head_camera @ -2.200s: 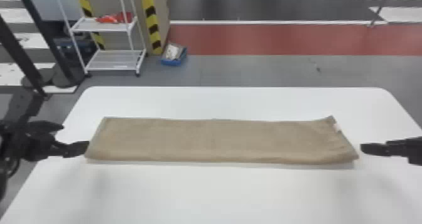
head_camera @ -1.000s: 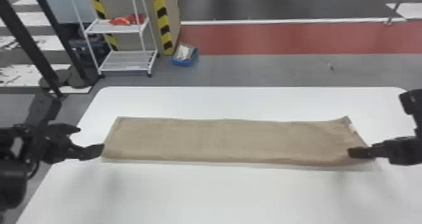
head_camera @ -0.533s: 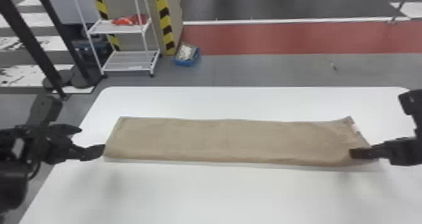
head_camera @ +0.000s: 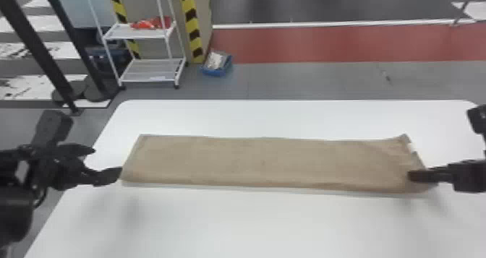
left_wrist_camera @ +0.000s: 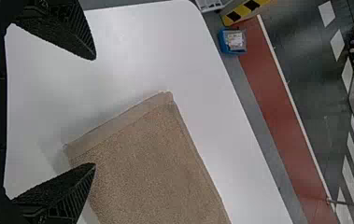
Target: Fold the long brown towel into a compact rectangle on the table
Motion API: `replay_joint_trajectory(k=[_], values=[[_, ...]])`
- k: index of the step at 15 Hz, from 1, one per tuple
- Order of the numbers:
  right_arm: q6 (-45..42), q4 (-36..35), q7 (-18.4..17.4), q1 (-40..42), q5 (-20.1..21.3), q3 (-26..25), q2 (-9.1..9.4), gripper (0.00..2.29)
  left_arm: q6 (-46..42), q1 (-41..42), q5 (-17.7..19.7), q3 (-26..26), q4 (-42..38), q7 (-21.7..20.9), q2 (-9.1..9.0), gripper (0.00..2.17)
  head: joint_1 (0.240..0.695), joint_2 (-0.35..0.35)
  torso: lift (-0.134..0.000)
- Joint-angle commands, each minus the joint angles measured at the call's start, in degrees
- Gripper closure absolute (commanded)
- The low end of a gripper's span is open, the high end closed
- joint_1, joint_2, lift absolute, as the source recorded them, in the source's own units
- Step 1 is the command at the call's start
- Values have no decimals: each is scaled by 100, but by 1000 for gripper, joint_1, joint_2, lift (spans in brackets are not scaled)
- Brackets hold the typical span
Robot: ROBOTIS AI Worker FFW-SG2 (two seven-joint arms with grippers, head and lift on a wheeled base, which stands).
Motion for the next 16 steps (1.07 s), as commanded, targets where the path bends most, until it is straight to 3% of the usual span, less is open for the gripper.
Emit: replay_joint_trajectory(k=[1, 7, 16], values=[[-53, -95, 26, 180, -82, -168, 0, 768, -2, 17, 17, 31, 9, 0, 0, 70, 695, 94, -124], [-124, -385, 132, 426, -416, -642, -44, 768, -2, 17, 8, 40, 9, 0, 0, 73, 695, 84, -124], [-194, -271, 53, 294, -354, -502, -35, 768, -2, 43, 0, 23, 0, -9, 9, 80, 695, 74, -124]])
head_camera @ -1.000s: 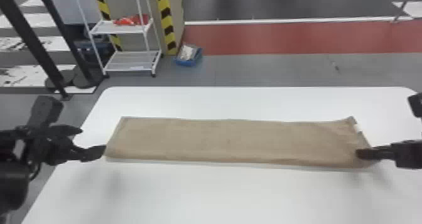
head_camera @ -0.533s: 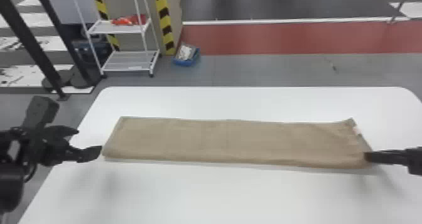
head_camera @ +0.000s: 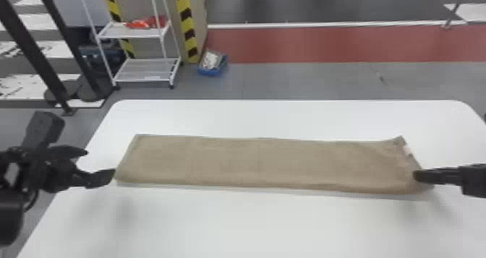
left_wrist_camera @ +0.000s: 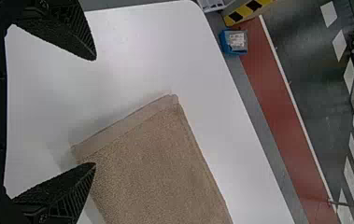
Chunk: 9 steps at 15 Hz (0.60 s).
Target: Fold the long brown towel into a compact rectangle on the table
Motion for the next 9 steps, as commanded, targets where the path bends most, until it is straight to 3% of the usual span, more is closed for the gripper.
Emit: replay_joint_trajectory(k=[1, 2, 9], values=[[17, 25, 42, -22, 37, 16, -5, 947, 0, 8, 0, 0, -1, 0, 11, 80, 695, 76, -124], [35, 25, 77, -22, 46, 16, -5, 1183, 0, 8, 9, 9, -1, 0, 11, 80, 695, 77, -124], [140, -353, 226, 207, -147, -282, -32, 1214, 0, 8, 0, -17, 8, 0, 11, 83, 695, 76, -124]])
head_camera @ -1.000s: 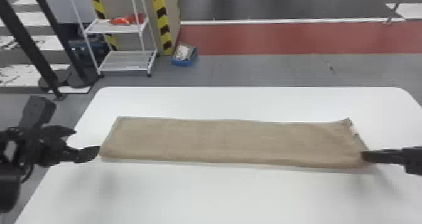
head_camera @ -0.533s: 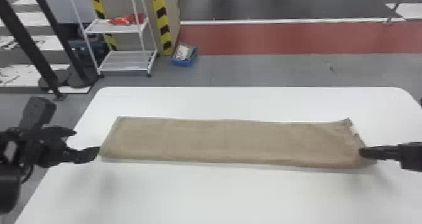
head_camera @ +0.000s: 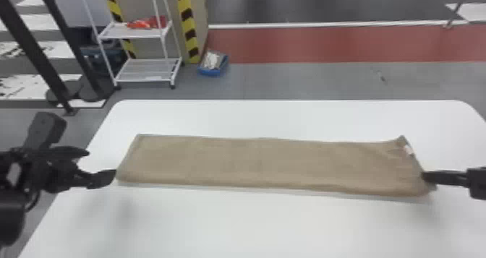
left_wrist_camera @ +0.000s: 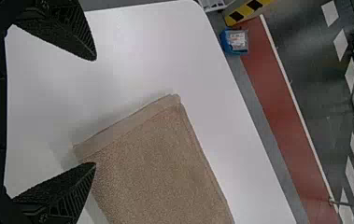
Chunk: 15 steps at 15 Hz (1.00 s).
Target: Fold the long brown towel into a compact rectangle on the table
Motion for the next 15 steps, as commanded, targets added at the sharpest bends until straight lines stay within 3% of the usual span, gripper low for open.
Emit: replay_joint_trajectory(k=[1, 6, 9, 10, 12, 15], values=[[58, -265, 33, 148, -174, -196, -16, 1214, 4, 0, -6, -6, 5, 0, 0, 83, 695, 76, -124], [-328, -265, 59, 385, -235, -301, 2, 1214, 4, -9, -15, -24, 14, 8, -9, 83, 695, 66, -124], [-645, -326, 68, 367, -604, -591, 46, 1214, 4, -26, -24, -24, 14, 17, -9, 83, 695, 64, -124], [-1172, -396, 270, 490, -894, -679, 55, 1214, 4, -26, -15, -24, 14, 17, -18, 83, 695, 63, -124], [-2016, -344, 596, 807, -912, -671, 72, 1214, -31, -26, 3, -24, 58, 26, -18, 83, 695, 76, -124], [-2490, -317, 1053, 1053, -947, -881, 72, 1214, -137, -26, 3, -15, 93, 35, -9, 83, 695, 99, -124]])
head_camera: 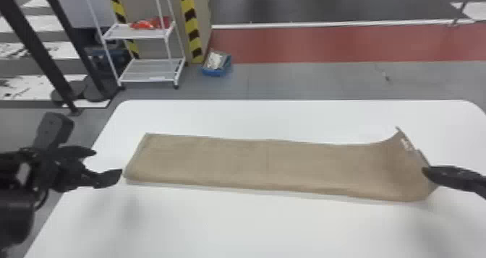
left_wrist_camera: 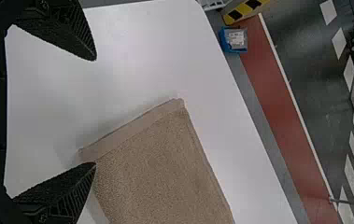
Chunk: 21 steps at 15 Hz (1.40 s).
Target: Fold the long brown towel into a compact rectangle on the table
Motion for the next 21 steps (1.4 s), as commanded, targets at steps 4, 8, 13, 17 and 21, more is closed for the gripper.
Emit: replay_joint_trajectory(k=[4, 8, 13, 17, 21], values=[[-622, -60, 113, 446, -24, -404, 9, 1214, -132, -3, -5, -3, 87, 17, 3, 83, 695, 94, -124], [-675, 63, 157, 490, 372, -413, -26, 1214, -184, -3, -5, -12, 105, 26, -24, 83, 695, 71, -124], [-1430, 291, 807, 595, 724, -395, -43, 1214, -184, 15, -14, -12, 114, 35, -24, 83, 695, 68, -124], [-1518, 318, 957, 613, 381, -667, -52, 1214, -184, 59, 4, -38, 35, -9, -59, 83, 695, 69, -124], [-1536, 379, 965, 630, 319, -773, -87, 1214, 325, -82, 312, -161, 43, -88, -59, 83, 695, 48, -124]])
